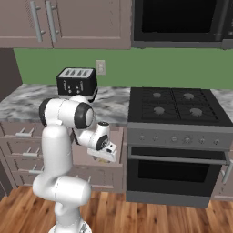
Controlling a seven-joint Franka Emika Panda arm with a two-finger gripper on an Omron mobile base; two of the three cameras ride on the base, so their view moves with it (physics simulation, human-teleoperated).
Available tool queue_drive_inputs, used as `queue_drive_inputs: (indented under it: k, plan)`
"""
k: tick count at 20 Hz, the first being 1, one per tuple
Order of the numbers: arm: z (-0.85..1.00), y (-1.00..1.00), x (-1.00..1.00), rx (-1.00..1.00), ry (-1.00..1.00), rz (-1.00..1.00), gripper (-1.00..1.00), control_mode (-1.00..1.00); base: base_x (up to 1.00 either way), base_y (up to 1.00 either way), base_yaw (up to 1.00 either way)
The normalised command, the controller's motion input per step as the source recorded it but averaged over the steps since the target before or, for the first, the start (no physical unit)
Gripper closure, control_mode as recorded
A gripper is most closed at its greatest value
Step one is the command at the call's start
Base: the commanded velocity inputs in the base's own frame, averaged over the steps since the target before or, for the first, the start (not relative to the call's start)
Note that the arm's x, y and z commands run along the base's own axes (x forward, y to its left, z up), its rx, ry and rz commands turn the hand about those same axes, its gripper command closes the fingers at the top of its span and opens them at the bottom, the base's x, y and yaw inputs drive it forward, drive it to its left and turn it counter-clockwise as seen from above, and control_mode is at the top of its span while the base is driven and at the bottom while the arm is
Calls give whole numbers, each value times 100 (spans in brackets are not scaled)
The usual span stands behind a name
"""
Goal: Restock the sink supplies by placing the sponge and soap dispenser on the counter and next to the sink. Make sure the soap dispenser is upright.
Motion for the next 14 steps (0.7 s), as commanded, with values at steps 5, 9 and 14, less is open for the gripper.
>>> queue_drive_inputs:
  k: [5, 9, 14]
  plan:
    - [-29, 0, -2, 0, 1, -1, -100, -100, 0, 0, 0]
    - [-7, 14, -3, 0, 2, -5, -100, -100, 0, 0, 0]
    - [-1, 18, 0, 0, 5, -5, -100, -100, 0, 0, 0]
